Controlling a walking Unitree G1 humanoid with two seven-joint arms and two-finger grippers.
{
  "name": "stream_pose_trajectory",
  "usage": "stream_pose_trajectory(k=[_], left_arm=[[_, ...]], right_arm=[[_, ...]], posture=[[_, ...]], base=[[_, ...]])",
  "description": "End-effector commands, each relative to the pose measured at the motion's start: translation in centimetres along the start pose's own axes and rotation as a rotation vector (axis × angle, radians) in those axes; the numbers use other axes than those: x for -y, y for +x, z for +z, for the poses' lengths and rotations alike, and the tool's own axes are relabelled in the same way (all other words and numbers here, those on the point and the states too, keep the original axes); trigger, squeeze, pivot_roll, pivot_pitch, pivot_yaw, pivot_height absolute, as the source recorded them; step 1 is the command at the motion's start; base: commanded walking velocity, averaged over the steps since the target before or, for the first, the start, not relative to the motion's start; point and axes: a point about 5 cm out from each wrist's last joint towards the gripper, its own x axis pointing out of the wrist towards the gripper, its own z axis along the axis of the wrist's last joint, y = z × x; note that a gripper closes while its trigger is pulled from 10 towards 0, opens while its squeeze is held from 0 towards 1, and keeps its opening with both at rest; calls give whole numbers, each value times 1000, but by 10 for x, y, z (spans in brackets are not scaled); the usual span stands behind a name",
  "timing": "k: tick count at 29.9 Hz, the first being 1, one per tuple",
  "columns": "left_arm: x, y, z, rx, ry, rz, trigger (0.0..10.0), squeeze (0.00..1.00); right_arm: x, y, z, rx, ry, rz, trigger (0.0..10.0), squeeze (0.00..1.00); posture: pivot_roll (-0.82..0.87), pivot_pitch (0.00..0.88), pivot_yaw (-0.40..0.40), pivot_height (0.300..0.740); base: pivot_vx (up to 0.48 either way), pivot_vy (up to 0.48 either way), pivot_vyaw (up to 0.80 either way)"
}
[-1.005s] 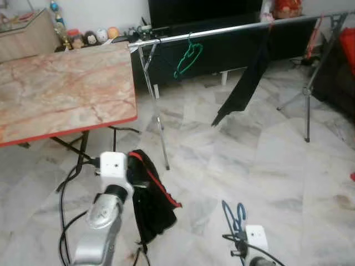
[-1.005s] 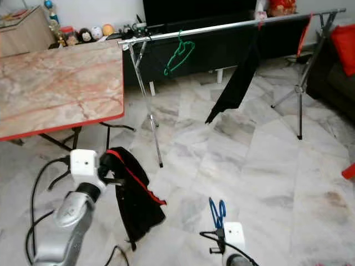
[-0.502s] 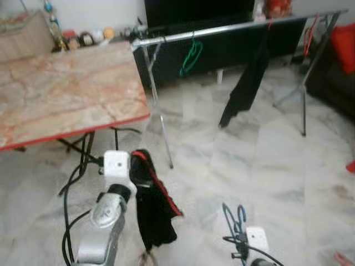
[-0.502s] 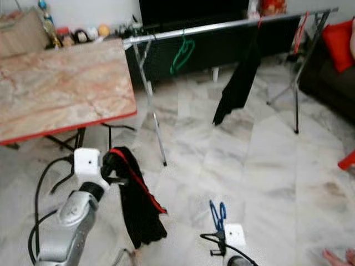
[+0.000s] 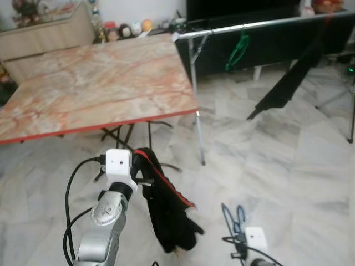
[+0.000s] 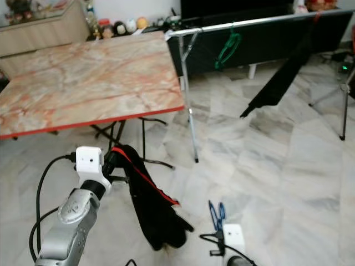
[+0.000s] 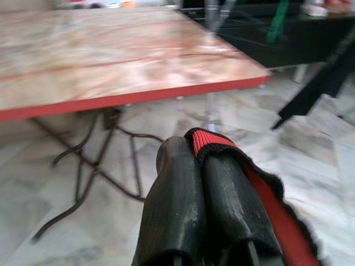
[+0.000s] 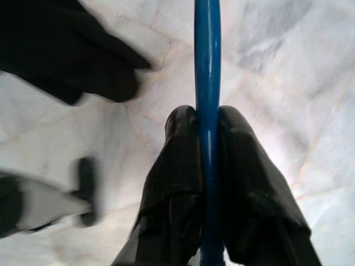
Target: Hang hanger
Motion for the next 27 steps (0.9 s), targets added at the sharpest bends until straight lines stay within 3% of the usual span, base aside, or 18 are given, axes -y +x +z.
stream_pose_trajectory(k=[1,8,27], left_arm=[[-13,-2,7,22,26,42,10000,0],[-14,-2,7,21,20,52,10000,0],[-4,-8,16,64,38,-32,10000,0]], right_arm=[[-18,3,4,10,9,45,10000,0],[-18,3,4,10,5,50,10000,0],[-14,2,3,2,37,19,10000,0]], posture=[[-98,0,68,740],[-97,0,65,740],[-88,0,57,740]], base=[[0,296,800],[0,300,666],[0,13,0]])
